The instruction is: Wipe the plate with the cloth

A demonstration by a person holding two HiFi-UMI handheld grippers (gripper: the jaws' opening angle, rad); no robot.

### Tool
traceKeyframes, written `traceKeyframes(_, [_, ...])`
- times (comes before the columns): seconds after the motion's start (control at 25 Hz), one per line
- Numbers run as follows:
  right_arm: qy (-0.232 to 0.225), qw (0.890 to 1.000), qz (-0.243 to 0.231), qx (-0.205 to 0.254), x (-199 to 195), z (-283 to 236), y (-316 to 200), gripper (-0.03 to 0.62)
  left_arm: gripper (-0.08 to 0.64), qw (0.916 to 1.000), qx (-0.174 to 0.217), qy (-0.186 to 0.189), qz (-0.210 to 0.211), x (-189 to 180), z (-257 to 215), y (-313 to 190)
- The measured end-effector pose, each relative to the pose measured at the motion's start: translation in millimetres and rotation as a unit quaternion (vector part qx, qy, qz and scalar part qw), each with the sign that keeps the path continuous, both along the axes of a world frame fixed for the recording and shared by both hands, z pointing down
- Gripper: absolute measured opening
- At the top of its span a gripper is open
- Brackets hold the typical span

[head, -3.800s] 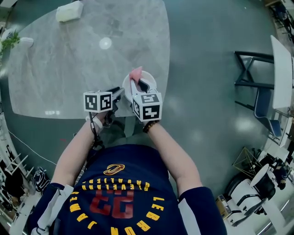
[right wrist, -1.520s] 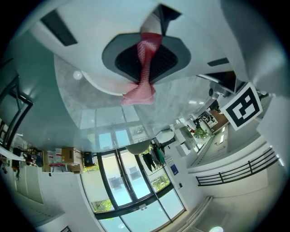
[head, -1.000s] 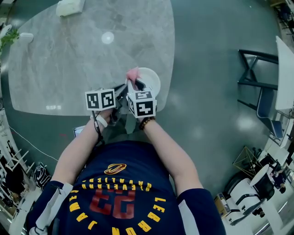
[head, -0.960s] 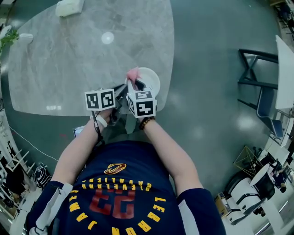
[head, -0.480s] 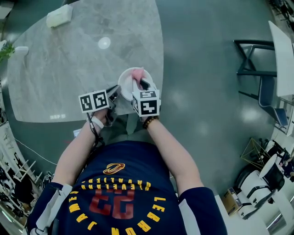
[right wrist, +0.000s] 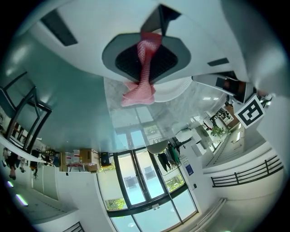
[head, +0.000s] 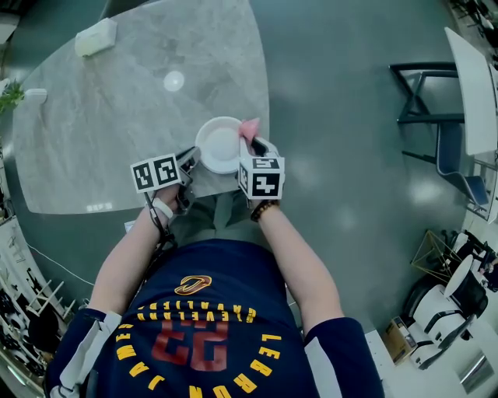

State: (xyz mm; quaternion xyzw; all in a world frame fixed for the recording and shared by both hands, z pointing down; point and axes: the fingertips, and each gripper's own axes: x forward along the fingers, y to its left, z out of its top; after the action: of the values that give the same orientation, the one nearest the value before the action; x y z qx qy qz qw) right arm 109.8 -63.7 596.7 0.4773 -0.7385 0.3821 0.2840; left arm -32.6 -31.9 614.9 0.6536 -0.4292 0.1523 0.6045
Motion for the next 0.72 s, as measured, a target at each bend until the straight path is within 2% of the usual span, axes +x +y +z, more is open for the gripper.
traceKeyframes(0.24, [-0.009,1.000,-0.025,0.016,-23,-15,-1,0.041,0.034,1.0000,-0.001,0.005,-0.001,4,-1,1])
traceKeyframes(0.52, [-0.038,0.995,-0.094,0.016,-83,-20,8,0.040,0.034,0.9998,0.001,0.017,-0.005,1,-1,2])
traceKeyframes(0.72, [-0.046,0.990,-0.133,0.000,-115,-10,21,0.040,0.034,0.9996,0.003,0.026,-0.010,-1,1,2])
